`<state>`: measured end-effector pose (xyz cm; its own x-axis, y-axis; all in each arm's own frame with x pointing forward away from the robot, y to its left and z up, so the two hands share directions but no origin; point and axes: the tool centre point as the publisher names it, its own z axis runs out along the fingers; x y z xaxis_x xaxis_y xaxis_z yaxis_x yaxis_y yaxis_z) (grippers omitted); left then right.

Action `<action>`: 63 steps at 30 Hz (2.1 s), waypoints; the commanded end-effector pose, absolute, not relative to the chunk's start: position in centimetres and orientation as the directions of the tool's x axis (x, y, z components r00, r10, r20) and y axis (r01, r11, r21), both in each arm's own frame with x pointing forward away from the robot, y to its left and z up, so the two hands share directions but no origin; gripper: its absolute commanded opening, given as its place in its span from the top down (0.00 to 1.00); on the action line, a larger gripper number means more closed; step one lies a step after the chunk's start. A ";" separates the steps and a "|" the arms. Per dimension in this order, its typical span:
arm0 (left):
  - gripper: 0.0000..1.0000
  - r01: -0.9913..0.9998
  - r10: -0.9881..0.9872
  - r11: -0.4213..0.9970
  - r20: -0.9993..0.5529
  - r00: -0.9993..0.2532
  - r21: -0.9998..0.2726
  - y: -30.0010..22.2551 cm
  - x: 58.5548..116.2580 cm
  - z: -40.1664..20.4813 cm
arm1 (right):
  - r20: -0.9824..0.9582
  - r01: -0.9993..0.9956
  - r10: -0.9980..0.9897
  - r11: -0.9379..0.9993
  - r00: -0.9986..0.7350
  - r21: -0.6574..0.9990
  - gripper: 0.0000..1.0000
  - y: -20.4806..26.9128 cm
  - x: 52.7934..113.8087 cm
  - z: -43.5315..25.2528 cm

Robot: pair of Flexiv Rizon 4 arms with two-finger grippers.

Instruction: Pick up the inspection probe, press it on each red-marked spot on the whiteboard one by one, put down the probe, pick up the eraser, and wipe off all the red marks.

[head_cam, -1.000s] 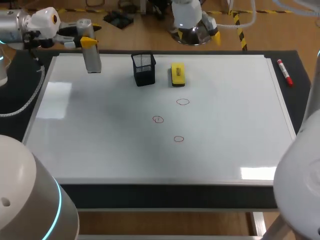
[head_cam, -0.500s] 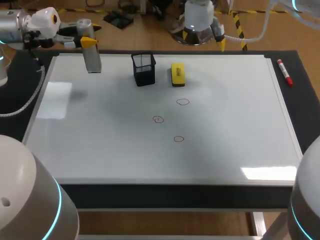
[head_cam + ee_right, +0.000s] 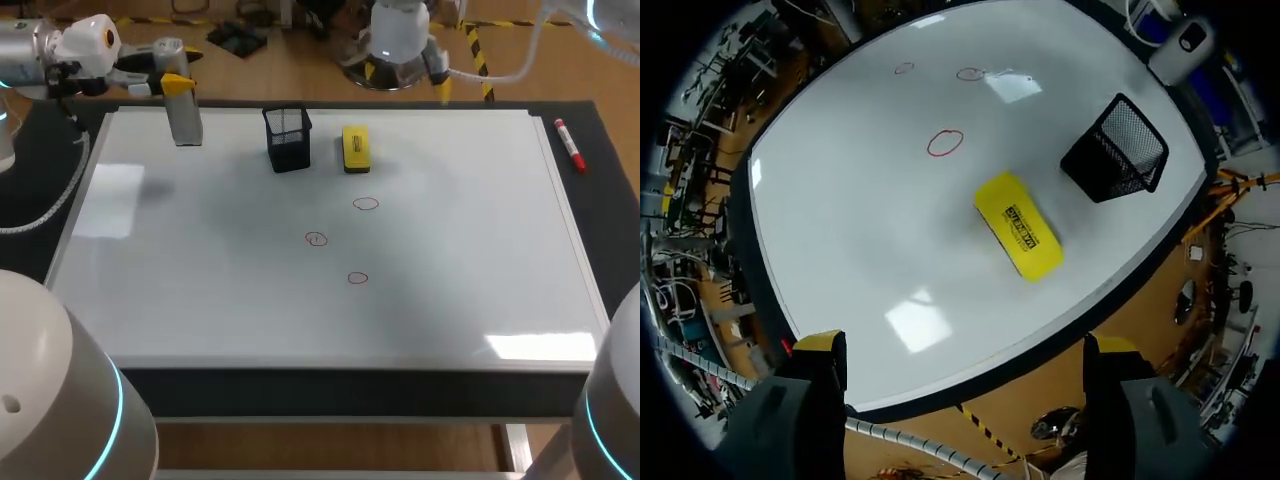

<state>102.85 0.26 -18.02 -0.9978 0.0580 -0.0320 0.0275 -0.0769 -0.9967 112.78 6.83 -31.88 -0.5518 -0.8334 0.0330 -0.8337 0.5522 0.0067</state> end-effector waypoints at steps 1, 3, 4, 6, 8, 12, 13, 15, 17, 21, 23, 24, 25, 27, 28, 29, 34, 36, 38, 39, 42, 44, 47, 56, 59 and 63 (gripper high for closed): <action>1.00 0.028 0.061 -0.076 -0.033 -0.998 -0.997 0.3 102.9 -17.9 | -0.126 -0.874 -0.866 0.472 -0.485 0.119 0.00 5.8 113.1 -32.5; 1.00 0.028 0.061 -0.076 -0.033 -0.998 -0.997 0.3 102.9 -17.9 | -0.203 -0.894 -0.872 0.420 -0.446 0.157 0.00 6.0 112.9 -32.5; 1.00 0.028 0.061 -0.076 -0.033 -0.998 -0.997 0.3 102.9 -17.9 | -0.198 -0.899 -0.879 0.407 -0.434 0.163 0.00 6.1 112.8 -32.5; 1.00 0.028 0.061 -0.076 -0.033 -0.998 -0.997 0.3 102.9 -17.9 | -0.242 -0.918 -0.889 0.352 -0.389 0.183 0.00 6.3 112.7 -32.7; 1.00 0.028 0.061 -0.076 -0.033 -0.998 -0.997 0.3 102.9 -17.9 | -0.235 -0.936 -0.912 0.297 -0.337 0.189 0.00 6.7 112.4 -32.9; 1.00 0.028 0.061 -0.076 -0.033 -0.998 -0.997 0.3 102.9 -17.9 | -0.243 -0.966 -0.945 0.176 -0.220 0.192 0.00 7.6 111.7 -33.5; 1.00 0.028 0.061 -0.076 -0.033 -0.998 -0.997 0.3 102.9 -17.9 | -0.232 -0.969 -0.953 0.150 -0.195 0.198 0.00 7.9 111.6 -33.8; 1.00 0.028 0.061 -0.076 -0.033 -0.998 -0.997 0.3 102.9 -17.9 | -0.215 -0.975 -0.966 0.105 -0.147 0.195 0.00 8.2 111.3 -34.2; 1.00 0.028 0.061 -0.076 -0.033 -0.998 -0.997 0.3 102.9 -17.9 | -0.185 -0.978 -0.976 0.077 -0.113 0.194 0.00 8.6 111.0 -34.5; 1.00 0.028 0.061 -0.076 -0.033 -0.998 -0.997 0.3 102.9 -17.9 | -0.130 -0.980 -0.991 -0.011 -0.015 0.197 0.00 9.4 110.4 -34.8; 1.00 0.028 0.061 -0.076 -0.033 -0.998 -0.997 0.3 102.9 -17.9 | -0.114 -0.980 -0.993 -0.033 0.011 0.199 0.00 9.8 110.3 -34.9; 1.00 0.028 0.061 -0.076 -0.033 -0.998 -0.997 0.3 102.9 -17.9 | -0.112 -0.979 -0.993 -0.047 0.025 0.197 0.00 9.9 110.2 -35.0; 1.00 0.028 0.061 -0.076 -0.033 -0.998 -0.997 0.3 102.9 -17.9 | -0.108 -0.980 -0.994 -0.047 0.027 0.194 0.00 10.1 110.1 -35.0; 1.00 0.028 0.061 -0.076 -0.033 -0.998 -0.997 0.3 102.9 -17.9 | -0.114 -0.980 -0.992 -0.069 0.049 0.185 0.00 10.4 109.9 -35.2; 1.00 0.028 0.061 -0.076 -0.033 -0.998 -0.997 0.3 102.9 -17.9 | -0.111 -0.981 -0.993 -0.071 0.052 0.181 0.00 10.6 109.8 -35.3; 1.00 0.028 0.061 -0.076 -0.033 -0.998 -0.997 0.3 102.9 -17.9 | -0.111 -0.981 -0.992 -0.081 0.062 0.177 0.00 10.8 109.7 -35.5; 1.00 0.028 0.061 -0.076 -0.033 -0.998 -0.997 0.3 102.9 -17.9 | -0.086 -0.978 -0.993 -0.094 0.079 0.186 0.00 11.9 109.4 -36.5; 1.00 0.028 0.061 -0.076 -0.033 -0.998 -0.997 0.3 102.9 -17.9 | -0.058 -0.976 -0.995 -0.092 0.082 0.195 0.00 12.3 109.2 -37.0; 1.00 0.028 0.061 -0.076 -0.033 -0.998 -0.997 0.3 102.9 -17.9 | -0.051 -0.978 -0.996 -0.084 0.075 0.194 0.00 12.8 109.2 -37.5; 1.00 0.028 0.061 -0.076 -0.033 -0.998 -0.997 0.3 102.9 -17.9 | -0.050 -0.978 -0.996 -0.080 0.072 0.191 0.00 13.0 109.1 -37.7; 1.00 0.028 0.061 -0.076 -0.033 -0.998 -0.997 0.3 102.9 -17.9 | -0.044 -0.983 -0.998 -0.049 0.041 0.179 0.00 13.4 108.9 -38.3; 1.00 0.028 0.061 -0.076 -0.033 -0.998 -0.997 0.3 102.9 -17.9 | -0.050 -0.985 -0.998 -0.035 0.027 0.167 0.00 13.5 108.7 -38.7; 1.00 0.028 0.061 -0.076 -0.033 -0.998 -0.997 0.3 102.9 -17.9 | -0.024 -0.984 -0.999 -0.034 0.031 0.175 0.00 13.8 108.4 -39.4; 1.00 0.028 0.061 -0.076 -0.033 -0.998 -0.997 0.3 102.9 -17.9 | -0.018 -0.985 -1.000 -0.024 0.021 0.171 0.00 14.1 108.1 -40.5; 1.00 0.028 0.061 -0.076 -0.033 -0.998 -0.997 0.3 102.9 -17.9 | -0.013 -0.985 -1.000 -0.020 0.018 0.171 0.00 14.0 108.0 -40.8; 1.00 0.028 0.061 -0.076 -0.033 -0.998 -0.997 0.3 102.9 -17.9 | 0.000 -0.987 -1.000 -0.010 0.010 0.162 0.00 13.9 108.0 -41.1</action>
<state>102.85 0.26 -18.02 -0.9978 0.0580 -0.0320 0.0275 -0.0769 -0.9967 107.98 13.74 -41.09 0.0076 -0.9999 -0.0076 -0.9865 -0.0087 0.1637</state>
